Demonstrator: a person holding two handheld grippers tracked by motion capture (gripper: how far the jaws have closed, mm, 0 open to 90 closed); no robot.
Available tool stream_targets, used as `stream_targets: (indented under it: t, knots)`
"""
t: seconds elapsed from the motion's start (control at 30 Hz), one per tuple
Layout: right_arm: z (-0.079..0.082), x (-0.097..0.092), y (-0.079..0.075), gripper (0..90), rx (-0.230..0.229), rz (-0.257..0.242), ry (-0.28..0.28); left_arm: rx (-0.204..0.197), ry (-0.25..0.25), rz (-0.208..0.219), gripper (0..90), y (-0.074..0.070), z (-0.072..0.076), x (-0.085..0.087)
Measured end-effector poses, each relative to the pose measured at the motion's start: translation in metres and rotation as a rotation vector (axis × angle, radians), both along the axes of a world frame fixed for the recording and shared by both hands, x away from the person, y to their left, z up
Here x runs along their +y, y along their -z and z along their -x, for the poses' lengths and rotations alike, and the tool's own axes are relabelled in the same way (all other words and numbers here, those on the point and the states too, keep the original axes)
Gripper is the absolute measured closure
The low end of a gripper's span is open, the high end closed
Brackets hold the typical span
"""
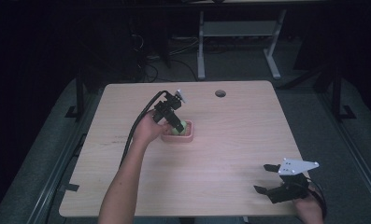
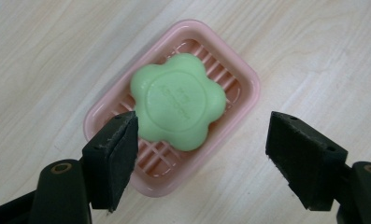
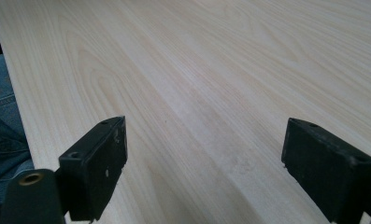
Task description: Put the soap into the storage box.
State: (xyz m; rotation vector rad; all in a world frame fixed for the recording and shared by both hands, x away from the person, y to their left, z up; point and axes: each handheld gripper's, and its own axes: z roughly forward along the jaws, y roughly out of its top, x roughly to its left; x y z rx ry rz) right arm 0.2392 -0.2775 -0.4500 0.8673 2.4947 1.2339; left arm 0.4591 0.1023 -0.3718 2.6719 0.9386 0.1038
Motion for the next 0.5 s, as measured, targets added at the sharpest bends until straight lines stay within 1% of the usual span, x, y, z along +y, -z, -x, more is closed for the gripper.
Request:
stream_targets:
  t: [0.07, 0.2, 0.3, 0.37, 0.43, 0.5]
  knots:
    - [0.000, 0.000, 0.000, 13.8, 0.002, 0.003, 0.001, -0.001, 0.007, 0.006, 25.5, 0.001, 0.003, 0.000]
    - [-0.001, 0.001, 0.001, 13.8, 0.002, 0.006, 0.002, -0.002, 0.024, -0.001, 25.5, 0.002, 0.008, 0.002]
    - [-0.001, 0.001, 0.001, 13.8, 0.004, 0.013, 0.002, -0.004, 0.013, 0.015, 25.5, 0.002, 0.012, 0.004]
    - [-0.001, 0.001, 0.001, 13.7, 0.004, 0.015, 0.001, -0.008, 0.011, 0.017, 25.3, 0.001, 0.013, 0.006]
    - [-0.001, 0.001, 0.002, 13.8, 0.001, 0.015, 0.002, -0.010, 0.010, 0.031, 24.9, 0.000, 0.015, 0.008]
    - [-0.001, 0.001, 0.002, 13.8, 0.000, 0.014, 0.001, -0.012, 0.001, 0.055, 24.9, -0.001, 0.017, 0.010]
